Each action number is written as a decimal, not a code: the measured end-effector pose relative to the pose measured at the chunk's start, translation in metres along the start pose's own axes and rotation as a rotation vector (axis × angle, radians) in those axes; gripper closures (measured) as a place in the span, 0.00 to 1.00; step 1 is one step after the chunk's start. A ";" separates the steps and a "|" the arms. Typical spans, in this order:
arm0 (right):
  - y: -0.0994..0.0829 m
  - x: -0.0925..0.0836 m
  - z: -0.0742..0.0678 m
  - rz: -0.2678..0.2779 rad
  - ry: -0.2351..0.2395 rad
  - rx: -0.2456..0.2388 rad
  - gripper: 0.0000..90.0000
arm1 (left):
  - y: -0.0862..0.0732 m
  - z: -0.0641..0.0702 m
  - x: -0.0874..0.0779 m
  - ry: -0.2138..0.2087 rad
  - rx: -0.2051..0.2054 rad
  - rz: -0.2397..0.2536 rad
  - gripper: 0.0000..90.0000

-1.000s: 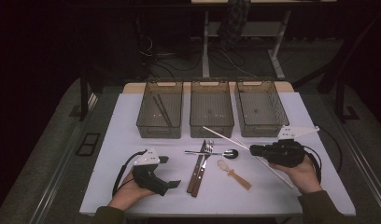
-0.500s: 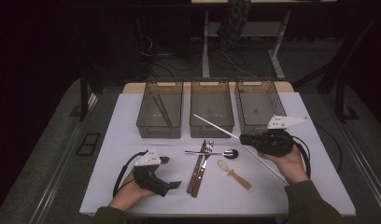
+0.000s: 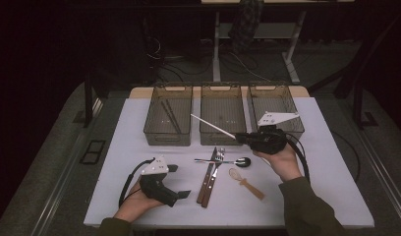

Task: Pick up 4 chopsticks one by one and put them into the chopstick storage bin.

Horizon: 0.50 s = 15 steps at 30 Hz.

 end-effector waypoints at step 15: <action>0.024 0.034 0.008 -0.009 -0.033 0.016 0.93 | 0.001 0.000 0.000 -0.003 0.001 0.003 0.00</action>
Point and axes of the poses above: each handheld gripper's, and its own axes: x roughly forward along the jaws, y roughly out of its top, z roughly to its right, the point moved 8 cm from there along x, roughly forward along the jaws
